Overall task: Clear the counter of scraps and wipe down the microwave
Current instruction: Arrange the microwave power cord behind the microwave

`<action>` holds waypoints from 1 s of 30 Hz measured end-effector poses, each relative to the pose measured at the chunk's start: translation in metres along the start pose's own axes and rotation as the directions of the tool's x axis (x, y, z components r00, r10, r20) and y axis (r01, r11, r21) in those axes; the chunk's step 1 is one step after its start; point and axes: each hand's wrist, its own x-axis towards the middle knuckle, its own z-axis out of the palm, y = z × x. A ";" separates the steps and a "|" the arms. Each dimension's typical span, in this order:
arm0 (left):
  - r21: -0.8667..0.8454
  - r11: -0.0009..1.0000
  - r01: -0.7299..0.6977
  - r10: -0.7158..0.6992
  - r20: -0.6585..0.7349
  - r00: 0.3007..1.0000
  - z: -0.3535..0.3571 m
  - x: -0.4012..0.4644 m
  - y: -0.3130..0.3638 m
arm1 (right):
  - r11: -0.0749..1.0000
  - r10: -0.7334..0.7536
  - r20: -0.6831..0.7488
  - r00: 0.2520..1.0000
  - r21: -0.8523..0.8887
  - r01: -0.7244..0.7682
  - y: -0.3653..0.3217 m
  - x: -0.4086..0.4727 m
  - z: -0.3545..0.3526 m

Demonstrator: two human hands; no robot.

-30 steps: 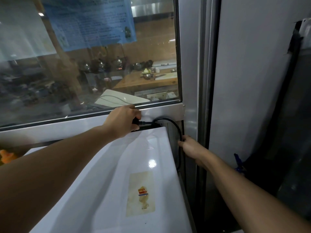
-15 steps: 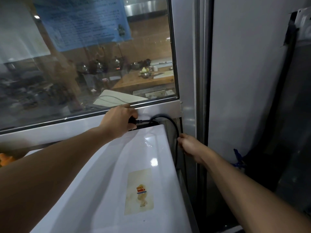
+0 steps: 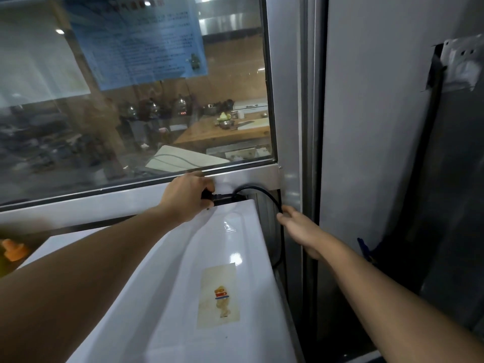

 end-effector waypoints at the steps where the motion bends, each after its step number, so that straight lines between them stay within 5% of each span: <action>1: 0.001 1.000 0.000 0.000 0.000 1.000 0.000 0.000 0.000 | 1.000 -0.023 -0.017 1.000 -0.009 0.023 -0.004 -0.002 0.000; 14: 0.051 0.999 -0.003 0.008 -0.095 0.995 0.009 -0.006 -0.004 | 0.994 -0.111 0.008 0.994 -0.016 0.111 -0.034 -0.010 0.004; 30: -0.135 0.987 0.085 -0.091 -0.034 0.995 0.015 -0.009 -0.011 | 0.991 -0.133 0.011 0.991 -0.006 0.133 -0.038 -0.016 0.008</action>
